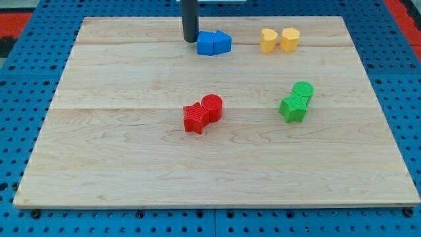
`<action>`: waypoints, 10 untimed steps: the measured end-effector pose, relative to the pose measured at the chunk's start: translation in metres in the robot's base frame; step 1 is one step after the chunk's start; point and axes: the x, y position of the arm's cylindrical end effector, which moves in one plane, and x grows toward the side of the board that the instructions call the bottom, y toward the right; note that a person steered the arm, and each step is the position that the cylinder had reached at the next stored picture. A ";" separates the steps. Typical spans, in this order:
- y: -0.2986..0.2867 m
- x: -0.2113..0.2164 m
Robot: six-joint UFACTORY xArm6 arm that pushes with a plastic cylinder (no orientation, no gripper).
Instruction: Separate the red star from the red circle
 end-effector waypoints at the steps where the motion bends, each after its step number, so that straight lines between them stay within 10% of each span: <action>1: -0.010 0.010; 3: -0.092 0.099; 7: 0.063 0.134; 10: -0.106 0.223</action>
